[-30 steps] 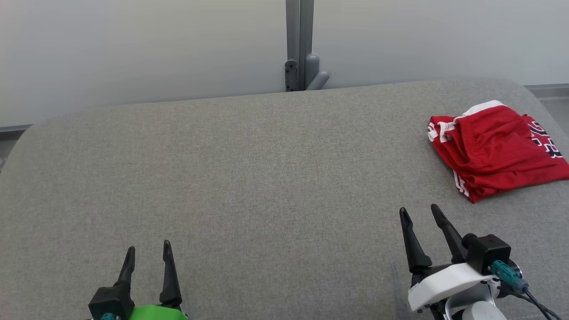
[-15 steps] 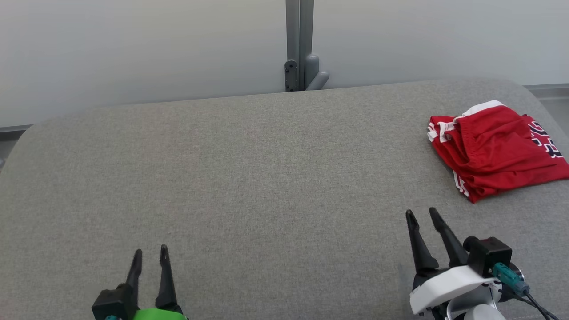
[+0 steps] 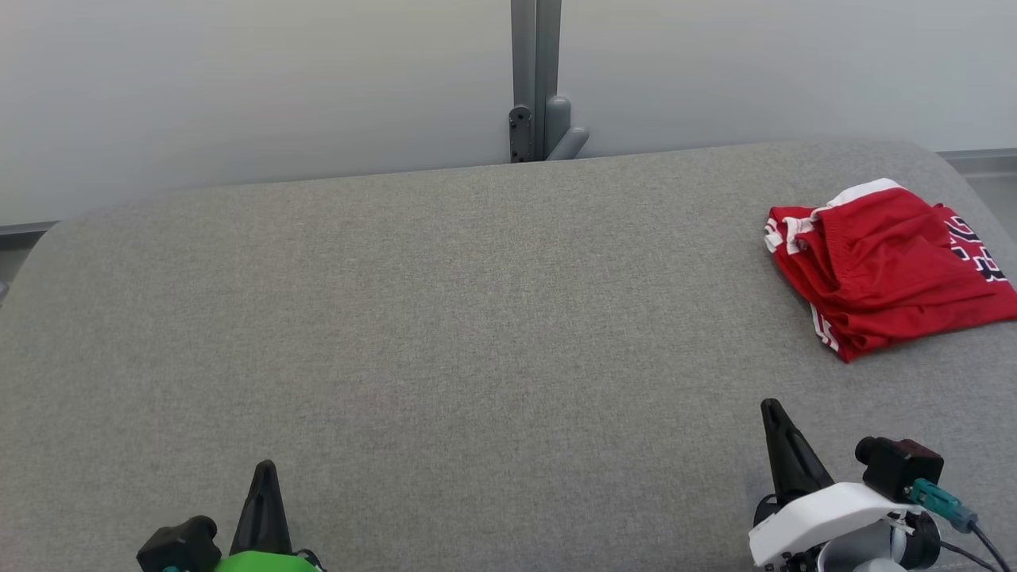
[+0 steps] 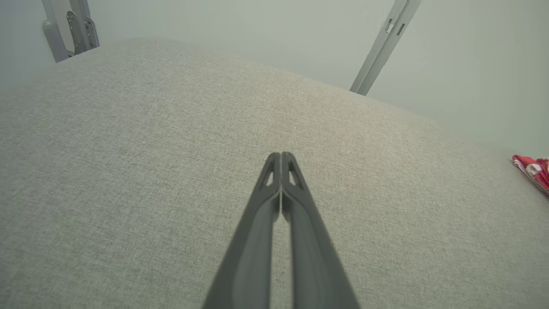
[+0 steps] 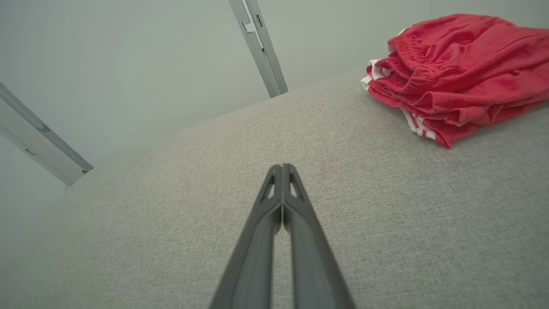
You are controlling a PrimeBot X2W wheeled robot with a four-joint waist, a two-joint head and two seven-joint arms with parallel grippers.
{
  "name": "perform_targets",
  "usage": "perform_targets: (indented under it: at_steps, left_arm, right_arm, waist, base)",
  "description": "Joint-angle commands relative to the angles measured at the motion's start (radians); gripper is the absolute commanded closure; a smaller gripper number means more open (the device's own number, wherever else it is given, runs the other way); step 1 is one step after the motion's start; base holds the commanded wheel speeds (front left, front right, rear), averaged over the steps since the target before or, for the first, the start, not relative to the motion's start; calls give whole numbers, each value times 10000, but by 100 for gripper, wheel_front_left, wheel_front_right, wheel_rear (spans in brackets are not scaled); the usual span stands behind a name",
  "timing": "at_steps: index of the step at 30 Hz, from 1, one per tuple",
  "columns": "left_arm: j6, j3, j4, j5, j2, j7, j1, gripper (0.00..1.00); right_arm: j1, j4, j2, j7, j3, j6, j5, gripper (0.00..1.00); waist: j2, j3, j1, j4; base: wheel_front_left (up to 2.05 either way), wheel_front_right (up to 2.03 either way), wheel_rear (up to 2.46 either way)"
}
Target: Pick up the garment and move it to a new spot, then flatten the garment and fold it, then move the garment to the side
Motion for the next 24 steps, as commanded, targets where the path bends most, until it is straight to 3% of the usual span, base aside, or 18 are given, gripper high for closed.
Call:
perform_targets:
  at_steps: [1, 24]
  left_arm:
    - [-94, 98, -115, -503, 15, 85, -380, 100]
    - [-570, 424, -19, -3817, 4, 813, -998, 100]
  right_arm:
    - [-314, -115, -74, 113, -116, -1, 547, 100]
    - [-709, 14, -206, 1030, -695, -2, 3993, 100]
  waist:
    - [7, 4, 0, 2]
    - [19, 51, 0, 16]
  base:
    - [0, 0, 0]
    - [0, 0, 0]
